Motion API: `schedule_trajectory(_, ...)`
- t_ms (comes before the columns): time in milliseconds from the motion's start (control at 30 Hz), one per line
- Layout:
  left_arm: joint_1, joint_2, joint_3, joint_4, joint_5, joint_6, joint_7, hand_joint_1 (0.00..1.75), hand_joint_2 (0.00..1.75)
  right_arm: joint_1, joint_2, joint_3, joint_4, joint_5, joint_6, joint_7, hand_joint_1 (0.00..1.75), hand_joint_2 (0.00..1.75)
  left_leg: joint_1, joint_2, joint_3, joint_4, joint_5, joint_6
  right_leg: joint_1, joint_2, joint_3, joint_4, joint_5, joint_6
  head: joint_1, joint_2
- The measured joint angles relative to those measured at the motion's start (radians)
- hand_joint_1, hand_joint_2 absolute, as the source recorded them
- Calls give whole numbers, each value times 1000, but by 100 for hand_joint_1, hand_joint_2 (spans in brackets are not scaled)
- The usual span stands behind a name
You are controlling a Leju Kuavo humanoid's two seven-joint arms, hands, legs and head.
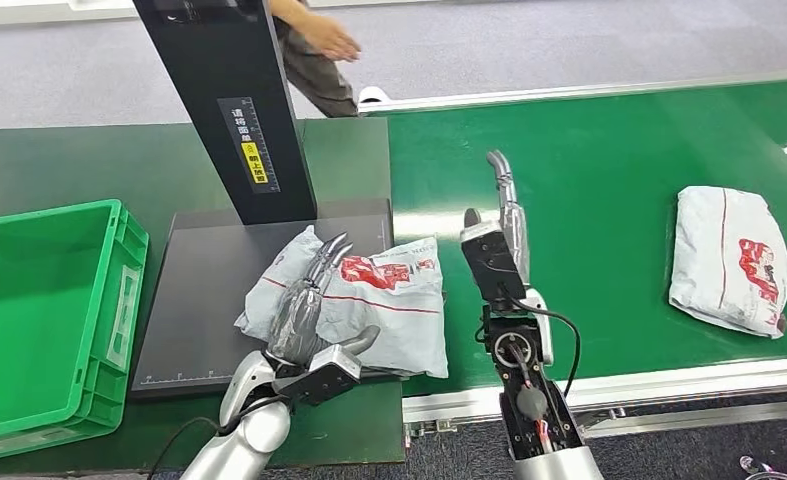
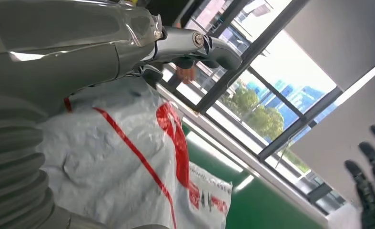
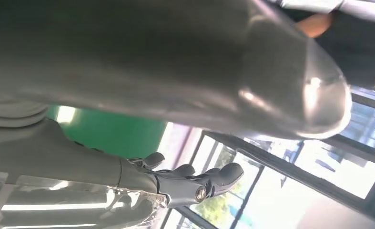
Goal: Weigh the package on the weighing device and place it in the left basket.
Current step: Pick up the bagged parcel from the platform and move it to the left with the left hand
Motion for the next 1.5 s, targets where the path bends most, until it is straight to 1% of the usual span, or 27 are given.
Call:
schedule_trajectory(100,-32,3,-40,63,-75,-18,20,0,175,60,-16,-16,-95,-9,36,-2,0,0,0,-2,0,0,0,0,0,-2,1,0,0,0,0,0)
schedule_trajectory(200,-69,3,-88,158,-159,5,43,0,175,145,-39,-38,-188,-31,95,-18,0,0,0,-1,0,0,0,0,0,-1,1,0,0,0,0,0)
schedule_trajectory(267,-98,1,-120,229,-231,34,78,0,175,203,-58,-47,-232,-54,118,-42,0,0,0,-1,0,0,0,0,0,-1,1,0,0,0,0,0)
schedule_trajectory(400,-164,-10,-187,373,-390,68,177,0,175,290,-84,-53,-290,-111,130,-77,0,0,0,-2,0,0,0,0,0,-1,1,0,0,0,0,0)
schedule_trajectory(500,-218,-23,-232,469,-464,70,235,0,175,330,-94,-54,-324,-128,130,-81,0,0,0,-2,2,0,0,0,0,-1,3,0,0,0,0,0)
schedule_trajectory(667,-274,-40,-267,555,-490,64,260,1,175,353,-105,-55,-353,-134,130,-81,0,0,0,-1,6,0,0,0,0,-1,8,0,0,0,0,0)
schedule_trajectory(700,-282,-42,-272,567,-499,58,270,36,175,356,-106,-55,-357,-136,130,-81,0,0,0,-1,7,0,0,0,0,-1,9,0,0,0,0,0)
schedule_trajectory(800,-309,-48,-286,602,-531,20,302,162,175,368,-109,-55,-372,-144,130,-82,0,0,0,-1,9,-1,-1,0,0,-1,12,0,0,0,0,0)
schedule_trajectory(833,-318,-48,-289,613,-539,11,311,170,175,374,-110,-55,-378,-145,129,-83,0,0,0,0,10,-1,-1,0,0,0,13,0,0,0,0,0)
schedule_trajectory(933,-333,-42,-293,639,-544,25,322,174,175,392,-113,-55,-392,-148,127,-85,0,0,0,2,11,-1,-1,0,0,2,13,0,0,0,0,0)
schedule_trajectory(1167,-352,-21,-273,654,-518,114,320,175,175,413,-124,-55,-405,-177,122,-95,0,0,1,2,13,-1,-1,-1,1,2,13,0,0,0,0,0)
schedule_trajectory(1500,-376,2,-234,654,-514,157,328,175,175,430,-127,-55,-431,-186,110,-97,0,0,1,2,12,-1,-1,-1,1,2,13,0,0,0,0,0)
